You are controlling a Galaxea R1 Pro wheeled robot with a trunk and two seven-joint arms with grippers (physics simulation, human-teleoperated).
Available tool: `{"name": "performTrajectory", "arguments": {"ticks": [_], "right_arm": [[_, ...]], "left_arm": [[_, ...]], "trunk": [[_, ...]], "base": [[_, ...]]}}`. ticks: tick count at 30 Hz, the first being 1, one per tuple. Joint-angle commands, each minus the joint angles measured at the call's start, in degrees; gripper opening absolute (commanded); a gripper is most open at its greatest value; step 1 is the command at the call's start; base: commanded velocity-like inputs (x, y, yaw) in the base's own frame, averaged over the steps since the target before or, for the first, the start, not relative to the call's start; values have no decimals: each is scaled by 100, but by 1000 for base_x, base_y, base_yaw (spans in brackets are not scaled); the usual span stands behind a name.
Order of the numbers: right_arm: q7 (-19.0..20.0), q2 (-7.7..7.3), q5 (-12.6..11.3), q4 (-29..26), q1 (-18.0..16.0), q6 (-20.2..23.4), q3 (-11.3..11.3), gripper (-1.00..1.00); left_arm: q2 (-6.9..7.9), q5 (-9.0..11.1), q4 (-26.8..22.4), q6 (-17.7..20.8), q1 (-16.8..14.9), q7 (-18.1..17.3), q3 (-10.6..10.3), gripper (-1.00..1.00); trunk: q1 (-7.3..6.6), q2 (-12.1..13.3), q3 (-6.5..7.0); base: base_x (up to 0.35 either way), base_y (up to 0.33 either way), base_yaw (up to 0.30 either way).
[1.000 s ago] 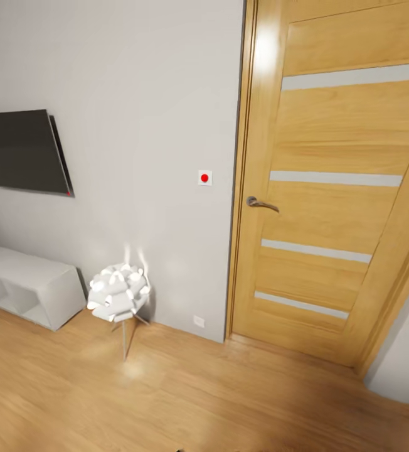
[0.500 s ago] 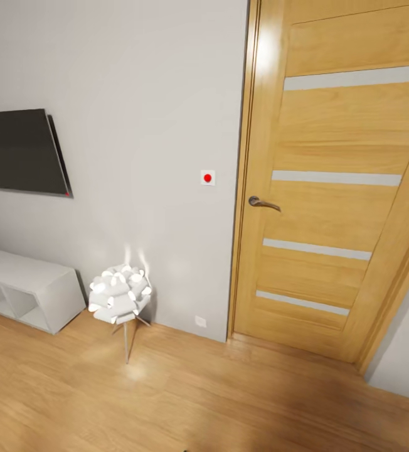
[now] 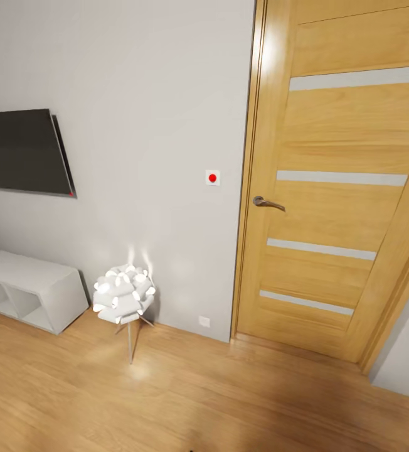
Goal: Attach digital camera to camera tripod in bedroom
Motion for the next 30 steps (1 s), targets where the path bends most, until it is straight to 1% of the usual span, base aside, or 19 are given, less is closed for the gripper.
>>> {"name": "performTrajectory", "arguments": {"ticks": [1,6,13,16,24,30], "right_arm": [[11,-1,-2,27,-11,-44,-3,100],[13,-1,-2,27,-11,-42,-4,100],[12,-1,-2,27,-11,-44,-4,100],[13,-1,-2,27,-11,-44,-4,100],[15,-1,-2,27,-11,-45,-4,100],[11,-1,-7,27,-11,-45,-9,100]], "left_arm": [[-4,9,-18,11,4,-1,0,100],[-9,8,-21,10,6,-1,2,100],[-10,5,-28,4,7,-1,10,100],[-14,4,-29,3,5,-1,6,100],[-17,4,-30,2,5,-1,1,100],[-17,4,-38,2,7,1,7,100]], "trunk": [[0,-3,-4],[0,-3,-4],[0,-3,-4],[0,-3,-4],[0,-3,-4],[0,-3,-15]], "base": [[0,2,0],[56,1,0],[250,0,0],[150,0,0],[29,0,-1],[3,0,-155]]}}
